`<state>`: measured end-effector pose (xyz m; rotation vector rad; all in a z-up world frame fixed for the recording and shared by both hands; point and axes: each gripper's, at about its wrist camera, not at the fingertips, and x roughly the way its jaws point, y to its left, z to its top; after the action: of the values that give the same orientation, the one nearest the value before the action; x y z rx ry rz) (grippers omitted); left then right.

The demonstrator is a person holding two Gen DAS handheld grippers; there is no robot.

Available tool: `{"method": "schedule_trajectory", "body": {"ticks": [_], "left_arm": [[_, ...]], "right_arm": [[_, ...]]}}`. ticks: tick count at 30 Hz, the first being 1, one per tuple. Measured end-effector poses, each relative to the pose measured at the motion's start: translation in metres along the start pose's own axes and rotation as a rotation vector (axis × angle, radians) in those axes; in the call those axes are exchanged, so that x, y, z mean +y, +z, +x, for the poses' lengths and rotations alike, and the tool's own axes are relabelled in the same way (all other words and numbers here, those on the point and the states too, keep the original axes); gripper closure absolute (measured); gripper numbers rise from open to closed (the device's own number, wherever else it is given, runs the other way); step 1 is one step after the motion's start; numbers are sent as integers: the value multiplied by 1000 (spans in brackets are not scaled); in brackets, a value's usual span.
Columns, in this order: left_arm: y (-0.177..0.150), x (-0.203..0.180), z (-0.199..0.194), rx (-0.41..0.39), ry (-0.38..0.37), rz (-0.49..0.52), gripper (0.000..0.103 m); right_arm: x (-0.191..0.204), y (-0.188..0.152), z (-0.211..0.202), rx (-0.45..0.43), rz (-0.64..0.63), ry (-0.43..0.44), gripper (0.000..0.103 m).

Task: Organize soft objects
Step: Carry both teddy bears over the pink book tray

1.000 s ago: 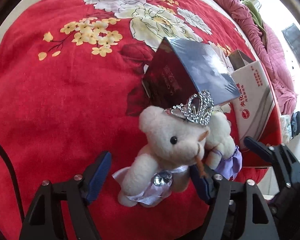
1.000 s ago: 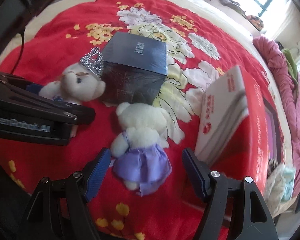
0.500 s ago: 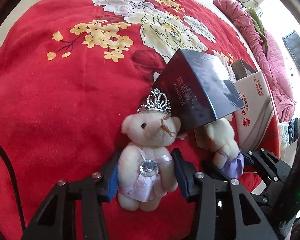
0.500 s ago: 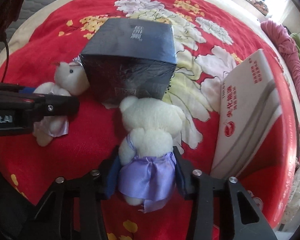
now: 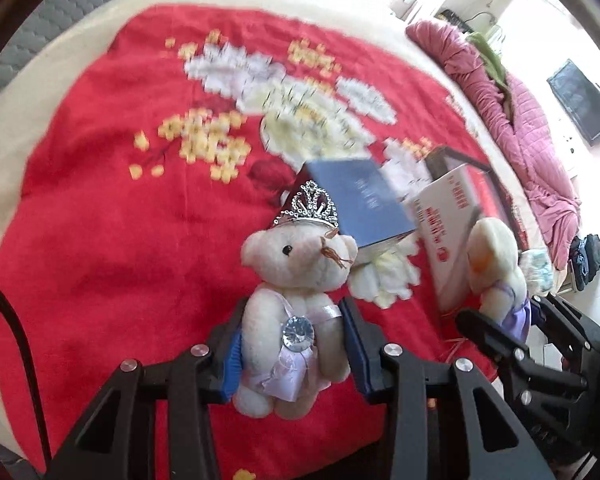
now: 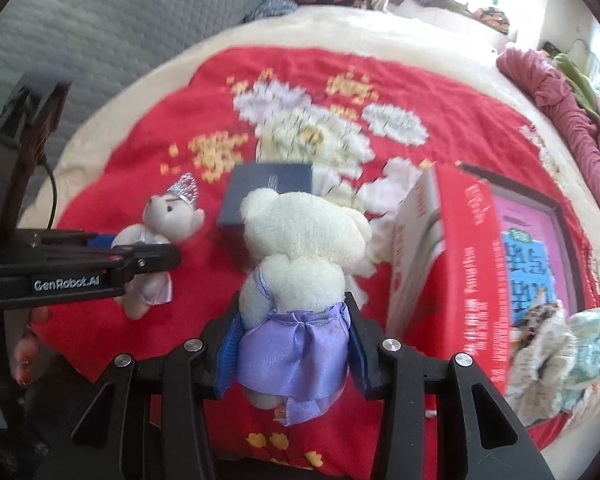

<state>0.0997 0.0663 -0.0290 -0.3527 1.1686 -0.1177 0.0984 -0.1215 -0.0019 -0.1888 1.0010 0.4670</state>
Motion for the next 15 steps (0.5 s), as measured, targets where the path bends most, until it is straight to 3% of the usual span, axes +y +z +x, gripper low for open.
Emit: {"method": "schedule_trajectory", "body": {"ticks": [8,15], "left_arm": [[5,-41,-42,-75,-61,34,59],[6,-110,-58,-106,-101,138,59]], "right_arm": [[-20,-2,-52,-87,65,-11,57],[-76,-16,-100,-151,173,-84,57]]}}
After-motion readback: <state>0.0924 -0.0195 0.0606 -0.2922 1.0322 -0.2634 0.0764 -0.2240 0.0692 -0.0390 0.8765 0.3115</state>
